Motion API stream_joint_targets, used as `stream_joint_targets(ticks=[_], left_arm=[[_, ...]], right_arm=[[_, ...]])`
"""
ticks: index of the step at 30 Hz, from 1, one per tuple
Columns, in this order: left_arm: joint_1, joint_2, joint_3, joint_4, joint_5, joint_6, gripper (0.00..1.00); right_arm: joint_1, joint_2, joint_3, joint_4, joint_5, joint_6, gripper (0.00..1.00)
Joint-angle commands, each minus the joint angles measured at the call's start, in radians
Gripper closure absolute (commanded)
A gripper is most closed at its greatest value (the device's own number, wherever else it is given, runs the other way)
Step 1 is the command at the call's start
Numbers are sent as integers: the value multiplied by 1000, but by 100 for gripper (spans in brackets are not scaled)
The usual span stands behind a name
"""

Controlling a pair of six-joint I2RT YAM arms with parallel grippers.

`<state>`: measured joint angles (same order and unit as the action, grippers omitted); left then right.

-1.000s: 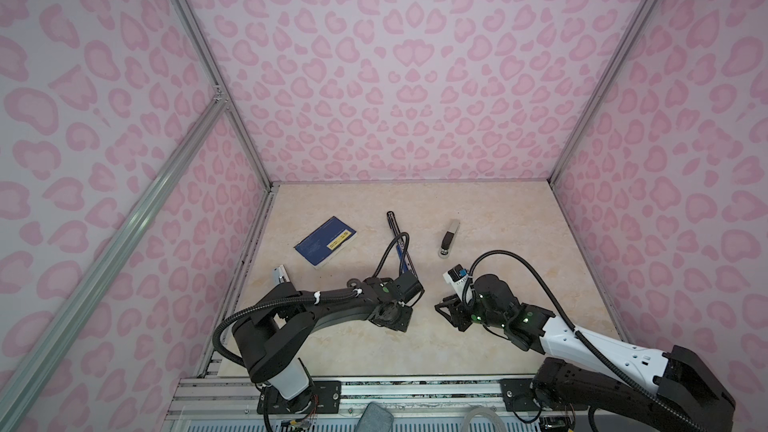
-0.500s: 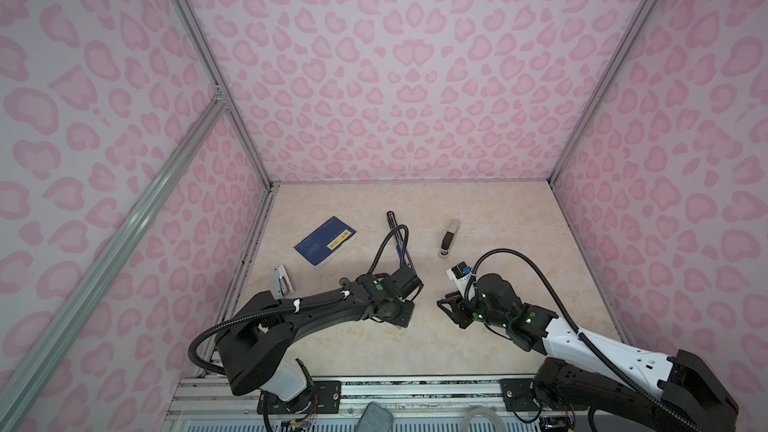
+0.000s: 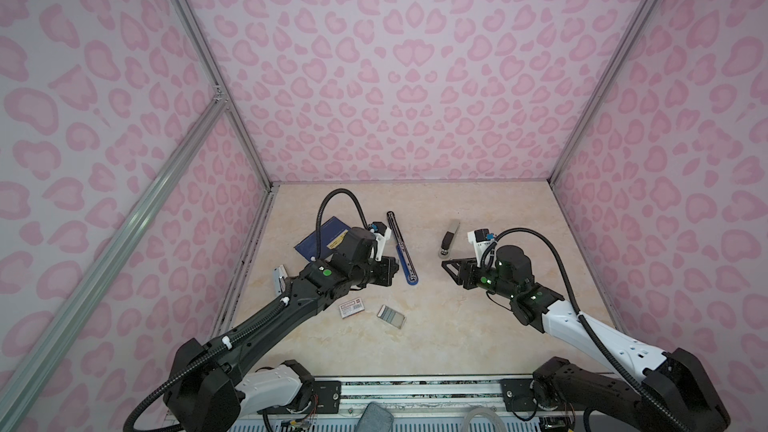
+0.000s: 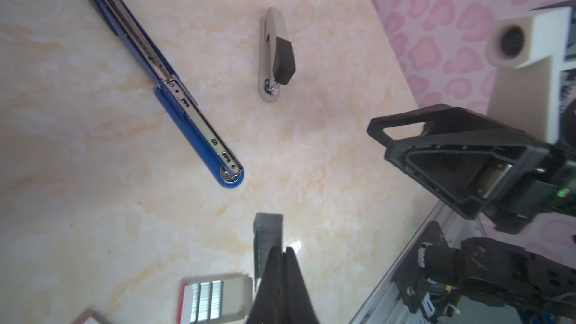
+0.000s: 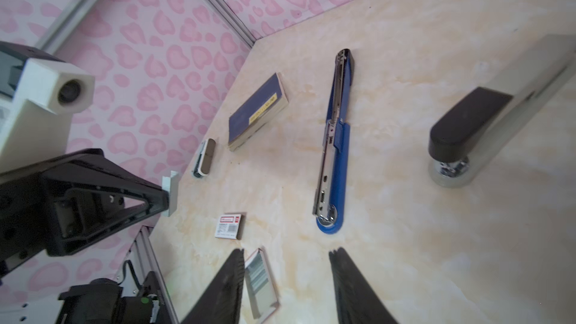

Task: Load the staples into the stapler

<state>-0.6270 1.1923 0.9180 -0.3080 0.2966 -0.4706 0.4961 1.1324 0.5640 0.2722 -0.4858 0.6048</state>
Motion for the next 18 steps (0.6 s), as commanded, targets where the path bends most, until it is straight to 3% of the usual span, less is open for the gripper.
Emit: stream_joint_targets(ticks=[1, 12, 15, 18], left_arm=[[30, -26, -11, 160, 172, -16, 97], [43, -127, -91, 430, 385, -130, 97], [43, -144, -97, 438, 393, -134, 97], [43, -149, -105, 450, 400, -147, 97]], right_arm=[[-12, 36, 28, 201, -135, 95, 53], [-9, 179, 71, 721, -379, 366, 51], [6, 192, 82, 771, -411, 390, 51], [30, 187, 101, 707, -411, 336, 51]])
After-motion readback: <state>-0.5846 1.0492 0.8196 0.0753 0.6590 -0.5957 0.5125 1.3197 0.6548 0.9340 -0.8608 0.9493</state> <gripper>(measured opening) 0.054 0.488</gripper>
